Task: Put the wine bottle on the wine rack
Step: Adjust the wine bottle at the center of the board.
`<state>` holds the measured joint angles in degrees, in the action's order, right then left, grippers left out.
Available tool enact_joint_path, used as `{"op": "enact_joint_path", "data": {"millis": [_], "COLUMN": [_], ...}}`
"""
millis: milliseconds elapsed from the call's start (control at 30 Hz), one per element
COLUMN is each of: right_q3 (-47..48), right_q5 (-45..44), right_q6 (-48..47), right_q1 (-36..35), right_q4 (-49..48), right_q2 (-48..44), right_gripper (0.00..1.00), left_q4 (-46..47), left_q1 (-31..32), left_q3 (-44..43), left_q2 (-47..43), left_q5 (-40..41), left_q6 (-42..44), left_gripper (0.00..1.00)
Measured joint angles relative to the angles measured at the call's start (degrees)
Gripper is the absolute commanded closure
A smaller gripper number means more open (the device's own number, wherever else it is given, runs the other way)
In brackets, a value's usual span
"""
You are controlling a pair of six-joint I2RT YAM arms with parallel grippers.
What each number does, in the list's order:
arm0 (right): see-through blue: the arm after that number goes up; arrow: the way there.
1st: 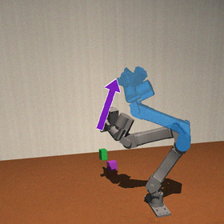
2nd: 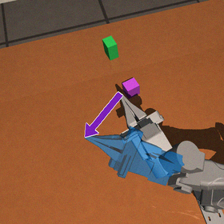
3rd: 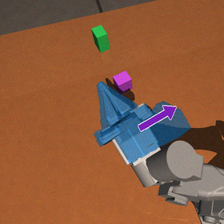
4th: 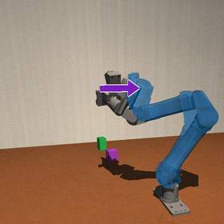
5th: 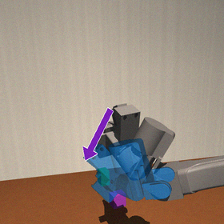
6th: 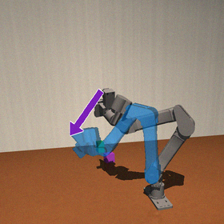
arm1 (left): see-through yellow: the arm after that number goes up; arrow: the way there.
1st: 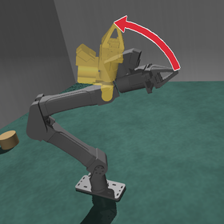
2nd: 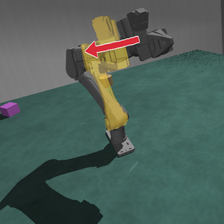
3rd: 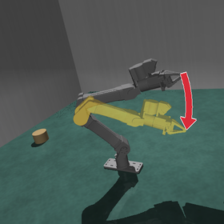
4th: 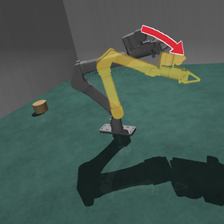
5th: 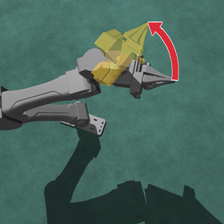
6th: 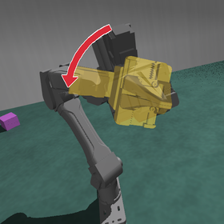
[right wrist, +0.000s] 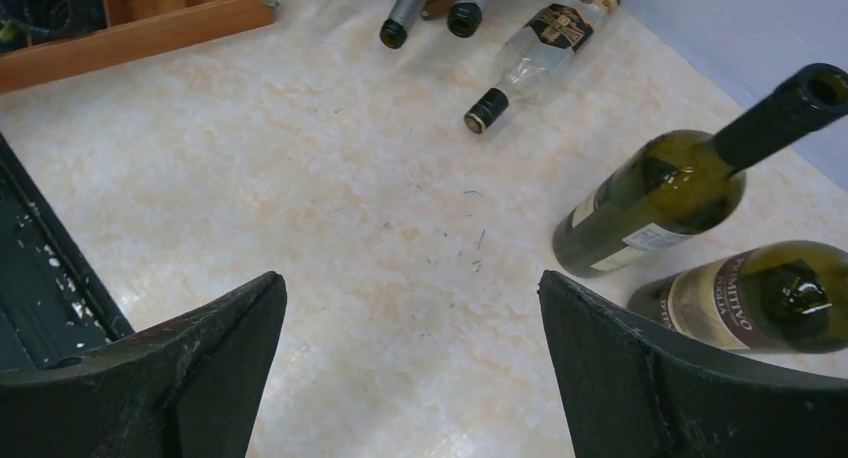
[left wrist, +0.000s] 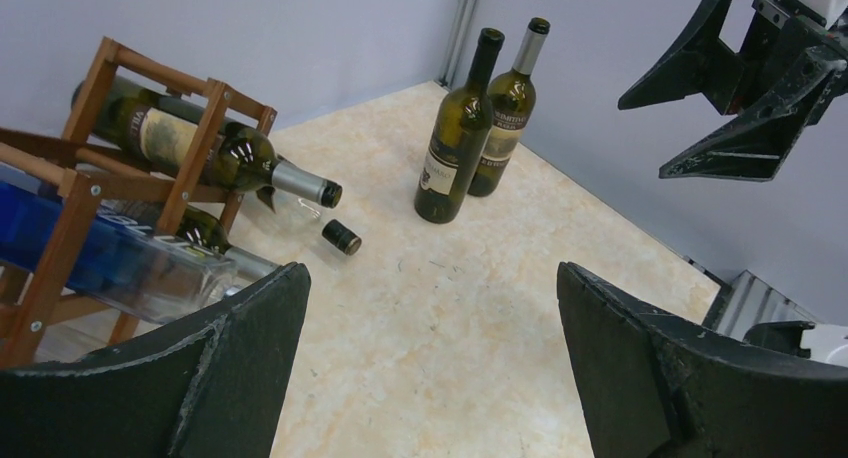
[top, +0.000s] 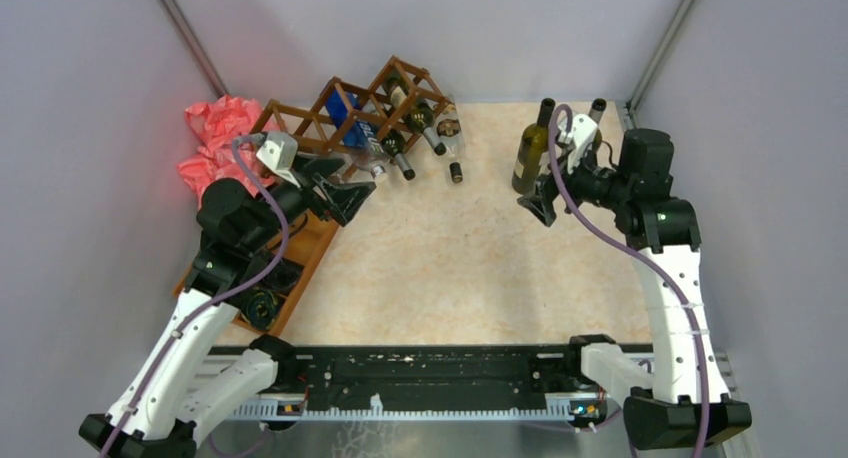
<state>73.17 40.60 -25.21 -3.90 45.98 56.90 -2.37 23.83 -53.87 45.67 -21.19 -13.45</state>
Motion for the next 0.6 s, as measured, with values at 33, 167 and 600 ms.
{"op": "enact_joint_path", "data": {"millis": [33, 167, 600], "right_q3": [0.00, 0.00, 0.11], "right_q5": [0.26, 2.23, 4.79], "right_q6": [0.35, 1.46, 1.97], "right_q1": [1.36, 4.35, 5.22], "right_q4": [-0.37, -1.99, -4.42], "right_q2": [0.11, 0.68, 2.69], "right_gripper": [0.05, 0.05, 0.08], "left_q4": [0.48, 1.79, 5.77], "left_q1": [0.00, 0.00, 0.00], "left_q3": [0.00, 0.00, 6.97], "left_q2": [0.07, 1.09, -1.20], "left_q5": [0.00, 0.02, 1.11], "left_q6": [0.59, 3.15, 7.54], "left_gripper": [0.01, 0.01, 0.01]}}
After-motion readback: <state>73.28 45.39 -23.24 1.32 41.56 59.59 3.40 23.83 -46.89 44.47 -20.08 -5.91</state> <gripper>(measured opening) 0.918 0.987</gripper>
